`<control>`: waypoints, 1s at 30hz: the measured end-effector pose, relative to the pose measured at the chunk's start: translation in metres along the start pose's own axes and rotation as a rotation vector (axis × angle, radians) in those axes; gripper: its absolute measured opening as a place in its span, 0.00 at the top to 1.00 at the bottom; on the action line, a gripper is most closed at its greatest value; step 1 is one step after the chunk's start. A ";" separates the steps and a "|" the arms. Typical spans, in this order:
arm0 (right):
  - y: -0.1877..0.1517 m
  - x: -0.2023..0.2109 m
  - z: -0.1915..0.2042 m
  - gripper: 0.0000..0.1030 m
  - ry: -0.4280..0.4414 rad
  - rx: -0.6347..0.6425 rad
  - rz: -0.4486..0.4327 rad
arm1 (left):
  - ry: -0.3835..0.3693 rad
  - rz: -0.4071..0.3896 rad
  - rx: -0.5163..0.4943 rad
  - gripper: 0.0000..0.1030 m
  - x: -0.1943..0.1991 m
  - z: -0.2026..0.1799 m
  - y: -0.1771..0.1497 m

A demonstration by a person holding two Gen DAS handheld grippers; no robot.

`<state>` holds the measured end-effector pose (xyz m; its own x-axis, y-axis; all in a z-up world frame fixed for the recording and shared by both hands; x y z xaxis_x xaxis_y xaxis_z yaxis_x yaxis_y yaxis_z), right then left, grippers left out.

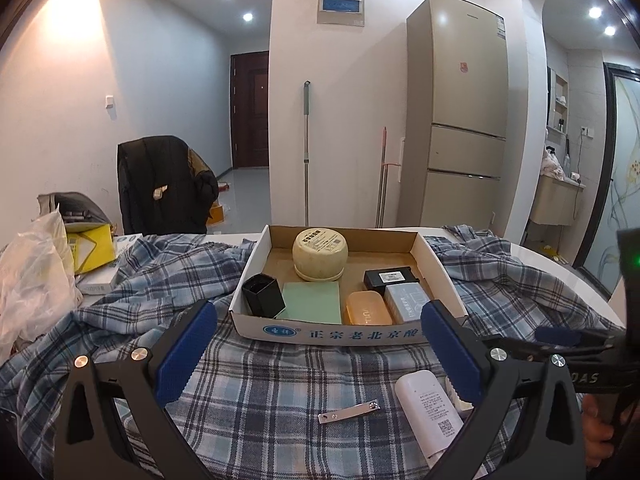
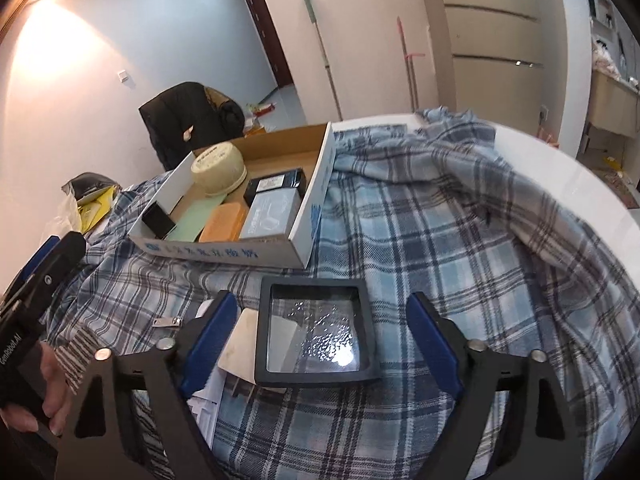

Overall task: Organize rigid objects
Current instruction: 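Grasp the black-framed glass square with the right gripper and lift it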

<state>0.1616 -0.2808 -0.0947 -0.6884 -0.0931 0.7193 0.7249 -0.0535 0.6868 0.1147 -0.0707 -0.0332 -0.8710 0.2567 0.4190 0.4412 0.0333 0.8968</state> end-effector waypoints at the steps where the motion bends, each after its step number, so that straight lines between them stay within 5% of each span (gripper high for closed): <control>1: -0.001 -0.003 0.000 0.25 0.001 0.001 0.014 | -0.003 0.000 0.002 0.00 0.000 0.000 0.000; 24: -0.007 -0.019 0.008 0.33 0.030 0.039 0.097 | -0.021 0.049 -0.004 0.00 -0.007 -0.001 -0.004; 30: -0.002 -0.001 0.001 0.33 -0.032 0.009 0.007 | -0.010 0.035 -0.022 0.00 -0.005 -0.004 -0.003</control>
<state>0.1605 -0.2794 -0.0967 -0.6840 -0.0614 0.7268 0.7294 -0.0435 0.6827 0.1165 -0.0761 -0.0372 -0.8530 0.2666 0.4488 0.4664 0.0034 0.8846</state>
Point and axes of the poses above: each gripper's, at about its wrist camera, not at the fingertips, and x roughly against the way its jaws point, z to its left, y to its top, the point moved 2 cm from there along -x, roughly the way its jaws point, and after that the axes turned 14 degrees about -y, right-handed, at the moved point
